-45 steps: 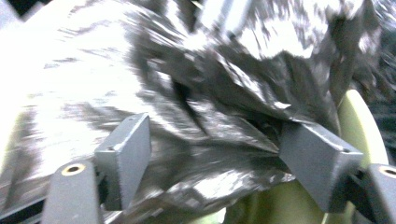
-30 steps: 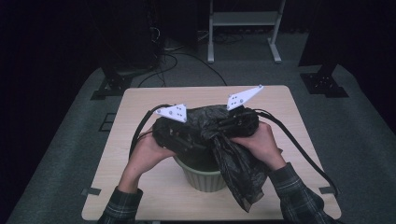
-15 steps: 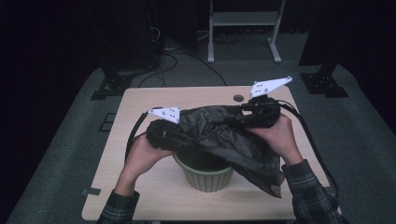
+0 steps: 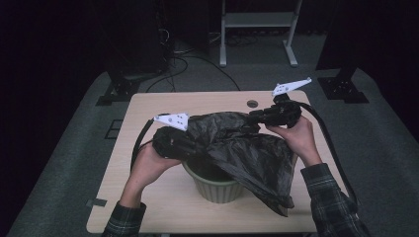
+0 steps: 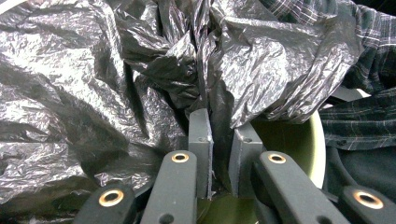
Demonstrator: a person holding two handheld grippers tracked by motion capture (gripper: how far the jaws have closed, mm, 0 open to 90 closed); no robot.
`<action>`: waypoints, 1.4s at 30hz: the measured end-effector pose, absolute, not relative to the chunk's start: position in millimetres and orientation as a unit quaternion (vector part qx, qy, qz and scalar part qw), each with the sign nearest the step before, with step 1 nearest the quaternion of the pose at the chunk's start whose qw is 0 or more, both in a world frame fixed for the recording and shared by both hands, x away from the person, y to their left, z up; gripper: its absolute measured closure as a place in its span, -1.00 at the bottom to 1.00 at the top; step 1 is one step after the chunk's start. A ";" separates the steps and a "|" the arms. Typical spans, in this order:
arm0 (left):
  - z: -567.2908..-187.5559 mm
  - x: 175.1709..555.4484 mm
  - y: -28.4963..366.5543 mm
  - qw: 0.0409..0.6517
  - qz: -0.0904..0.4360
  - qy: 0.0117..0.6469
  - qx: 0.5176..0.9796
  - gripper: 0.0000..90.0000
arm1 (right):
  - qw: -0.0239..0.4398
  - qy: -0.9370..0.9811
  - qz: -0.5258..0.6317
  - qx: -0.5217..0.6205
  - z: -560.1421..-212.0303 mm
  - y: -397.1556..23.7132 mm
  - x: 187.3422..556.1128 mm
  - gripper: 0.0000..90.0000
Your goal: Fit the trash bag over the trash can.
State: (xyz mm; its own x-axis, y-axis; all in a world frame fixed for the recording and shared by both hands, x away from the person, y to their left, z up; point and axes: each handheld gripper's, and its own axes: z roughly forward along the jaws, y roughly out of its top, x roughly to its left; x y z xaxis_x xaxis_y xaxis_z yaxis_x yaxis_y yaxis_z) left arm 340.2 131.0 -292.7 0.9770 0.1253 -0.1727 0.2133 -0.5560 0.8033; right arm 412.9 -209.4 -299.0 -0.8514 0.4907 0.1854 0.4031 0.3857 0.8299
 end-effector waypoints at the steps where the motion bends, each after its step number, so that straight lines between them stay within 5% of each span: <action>1: -292.4 340.3 131.1 0.461 -0.048 0.096 0.881 0.80 | 0.041 0.832 0.486 0.265 -297.9 -209.1 411.8 0.81; 5: -292.3 340.4 130.6 0.463 -0.048 0.096 0.880 0.80 | 0.041 0.838 0.484 0.248 -295.6 -206.1 407.7 0.97; 8: -292.3 340.3 130.0 0.462 -0.048 0.095 0.881 0.80 | 0.048 0.830 0.490 0.261 -295.0 -206.4 408.3 0.29; 11: -292.2 339.8 130.1 0.462 -0.049 0.095 0.880 0.80 | 0.038 0.834 0.480 0.271 -299.8 -203.5 413.6 0.01; 14: -292.6 340.1 130.0 0.461 -0.051 0.095 0.881 0.80 | 0.036 0.840 0.466 0.276 -304.7 -199.5 416.0 0.20; 16: -293.3 340.4 129.9 0.460 -0.051 0.095 0.882 0.81 | 0.024 0.841 0.471 0.264 -306.7 -196.4 414.7 0.60; 22: -292.2 339.8 129.3 0.463 -0.052 0.093 0.880 0.82 | 0.058 0.838 0.483 0.248 -296.0 -197.9 406.7 0.96; 37: -281.2 347.3 125.7 0.490 -0.026 0.106 0.865 0.82 | 0.026 0.915 0.379 0.135 -290.9 -137.3 380.0 0.97; 42: -286.7 353.8 126.4 0.487 -0.019 0.127 0.864 0.82 | 0.024 0.917 0.374 0.134 -290.5 -137.3 377.6 0.43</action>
